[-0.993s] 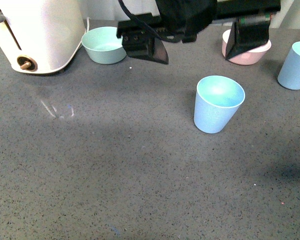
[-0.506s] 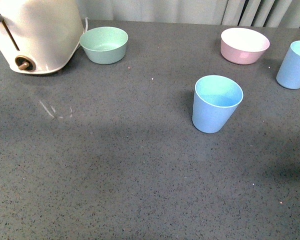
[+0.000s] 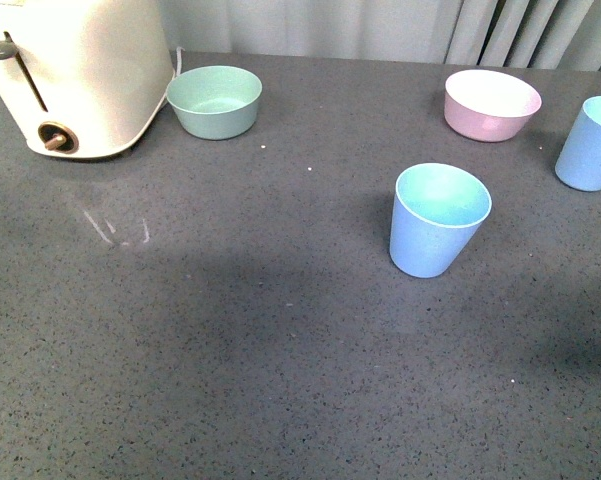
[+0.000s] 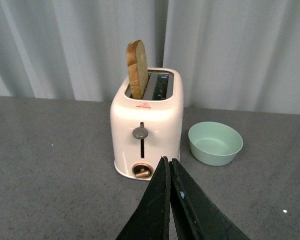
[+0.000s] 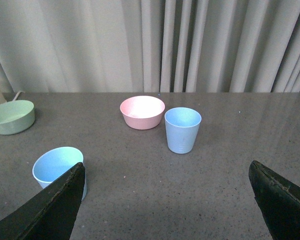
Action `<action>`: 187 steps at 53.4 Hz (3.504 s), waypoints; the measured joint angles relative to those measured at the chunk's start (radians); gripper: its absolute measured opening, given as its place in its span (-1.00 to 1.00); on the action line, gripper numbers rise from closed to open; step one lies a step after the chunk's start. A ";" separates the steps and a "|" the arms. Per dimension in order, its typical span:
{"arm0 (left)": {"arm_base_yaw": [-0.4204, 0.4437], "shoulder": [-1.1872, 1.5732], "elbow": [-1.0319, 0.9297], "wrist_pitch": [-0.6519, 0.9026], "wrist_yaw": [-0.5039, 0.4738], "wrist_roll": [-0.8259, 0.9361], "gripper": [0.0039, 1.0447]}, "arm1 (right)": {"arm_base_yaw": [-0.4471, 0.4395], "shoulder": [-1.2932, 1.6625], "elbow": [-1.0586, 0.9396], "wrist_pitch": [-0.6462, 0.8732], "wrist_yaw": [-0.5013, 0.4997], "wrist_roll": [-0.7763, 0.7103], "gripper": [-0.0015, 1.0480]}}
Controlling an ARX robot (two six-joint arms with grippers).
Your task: Stack blue cups with both arms
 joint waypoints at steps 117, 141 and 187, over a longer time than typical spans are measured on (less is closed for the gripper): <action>0.159 -1.127 -0.207 -0.912 0.156 0.003 -0.81 | 0.000 0.000 0.000 0.000 0.000 0.000 0.83; 0.159 -1.128 -0.206 -0.912 0.156 0.003 0.72 | -0.240 0.971 0.414 0.106 -0.359 0.000 0.83; 0.159 -1.127 -0.206 -0.912 0.156 0.005 0.84 | -0.069 1.938 1.167 0.022 -0.120 -0.333 0.83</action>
